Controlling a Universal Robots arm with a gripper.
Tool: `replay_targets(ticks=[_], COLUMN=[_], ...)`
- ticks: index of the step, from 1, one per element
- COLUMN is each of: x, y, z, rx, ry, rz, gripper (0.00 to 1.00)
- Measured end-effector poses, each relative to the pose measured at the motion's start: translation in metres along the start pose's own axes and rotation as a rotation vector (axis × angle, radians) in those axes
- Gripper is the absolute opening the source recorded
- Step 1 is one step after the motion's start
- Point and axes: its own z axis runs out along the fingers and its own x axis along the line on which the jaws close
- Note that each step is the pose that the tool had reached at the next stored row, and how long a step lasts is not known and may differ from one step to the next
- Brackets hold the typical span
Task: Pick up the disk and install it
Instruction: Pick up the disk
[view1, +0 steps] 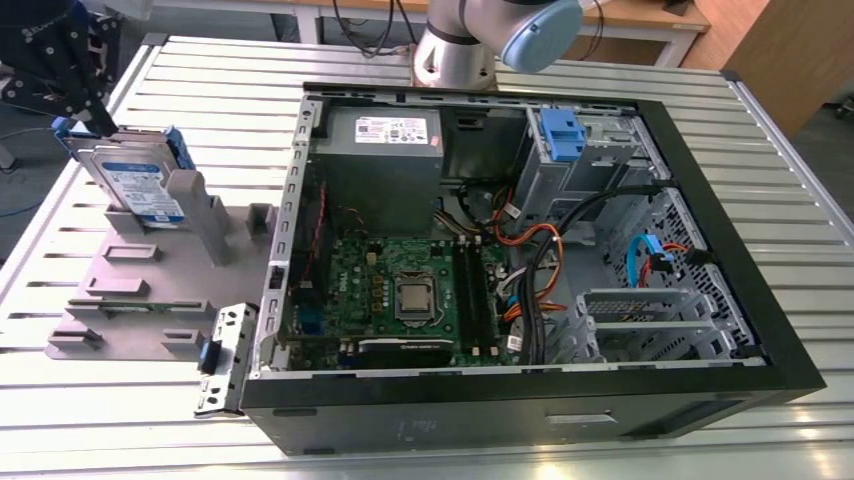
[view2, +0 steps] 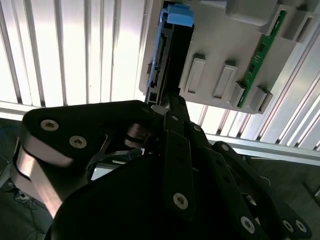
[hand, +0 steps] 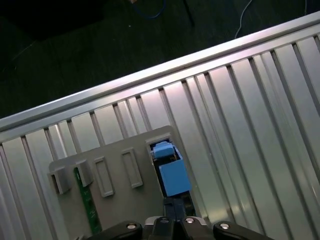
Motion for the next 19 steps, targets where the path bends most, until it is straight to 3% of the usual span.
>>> replay_targets(ticks=[10, 19], x=[-0.0001, 0.0000], y=[0.0001, 0.0000], z=[-0.0020, -0.0020], rx=[-0.0021, -0.0002], ry=[-0.0008, -0.0035], rz=[-0.073, -0.179], gripper=[0.11, 0.11])
